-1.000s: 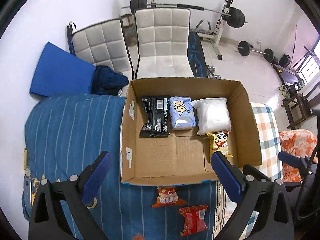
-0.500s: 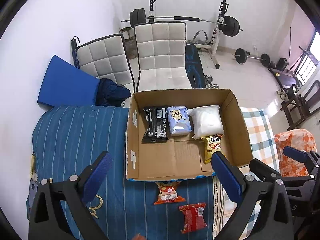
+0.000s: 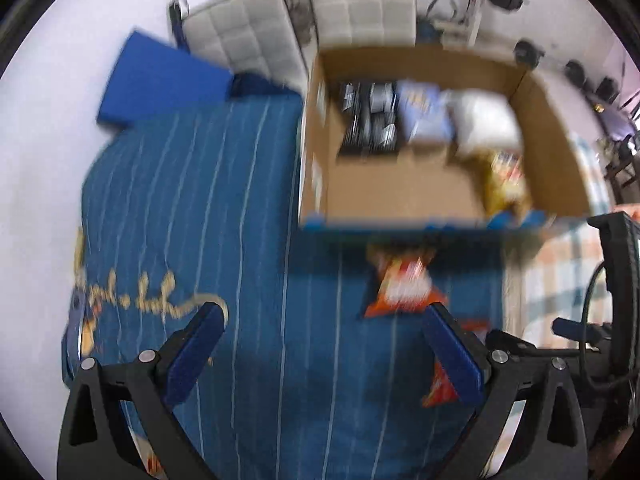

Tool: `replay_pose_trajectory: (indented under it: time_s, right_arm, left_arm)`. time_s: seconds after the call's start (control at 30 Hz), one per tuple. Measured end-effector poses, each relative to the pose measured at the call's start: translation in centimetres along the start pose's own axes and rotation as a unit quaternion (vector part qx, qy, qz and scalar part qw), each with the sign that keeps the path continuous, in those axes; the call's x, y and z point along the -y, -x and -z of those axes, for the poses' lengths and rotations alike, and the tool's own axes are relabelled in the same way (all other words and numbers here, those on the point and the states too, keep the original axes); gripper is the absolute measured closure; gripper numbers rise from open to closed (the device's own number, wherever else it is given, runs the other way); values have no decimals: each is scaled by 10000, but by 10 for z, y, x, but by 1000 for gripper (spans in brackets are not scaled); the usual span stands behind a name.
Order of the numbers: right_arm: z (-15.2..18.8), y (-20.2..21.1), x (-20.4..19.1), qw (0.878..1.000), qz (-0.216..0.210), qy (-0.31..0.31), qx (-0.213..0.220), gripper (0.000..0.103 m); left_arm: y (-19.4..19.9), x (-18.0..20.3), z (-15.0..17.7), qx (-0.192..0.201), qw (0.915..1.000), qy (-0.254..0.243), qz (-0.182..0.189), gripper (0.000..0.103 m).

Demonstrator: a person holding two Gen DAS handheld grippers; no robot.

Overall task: Organize snacks
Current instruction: 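Grasp the orange chip bag with left tool while right tool grasps the red bag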

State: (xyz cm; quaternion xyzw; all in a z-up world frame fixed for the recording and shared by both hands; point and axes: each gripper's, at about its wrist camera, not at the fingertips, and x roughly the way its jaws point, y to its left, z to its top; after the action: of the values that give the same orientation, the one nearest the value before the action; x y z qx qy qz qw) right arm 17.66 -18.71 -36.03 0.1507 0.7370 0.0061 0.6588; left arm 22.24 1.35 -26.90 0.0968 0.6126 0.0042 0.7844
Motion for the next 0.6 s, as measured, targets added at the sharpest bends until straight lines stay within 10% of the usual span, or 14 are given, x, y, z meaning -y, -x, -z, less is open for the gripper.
replay_pose_trajectory:
  time_s: [0.2,0.4,0.6]
  right_arm:
    - [21,-72,8,9947,-340,-602,-757,2]
    - [23,-83,-8,9975,75,-156,-678,52]
    - [23,-65,28,9973,215,-507,-494,53]
  left_arm:
    - [-50,-7,30,-773,9959,211,422,1]
    - [-66,2,22,-995,9894,305,1015,1]
    - [-80,17,-10,-1067,9798,543,1601,1]
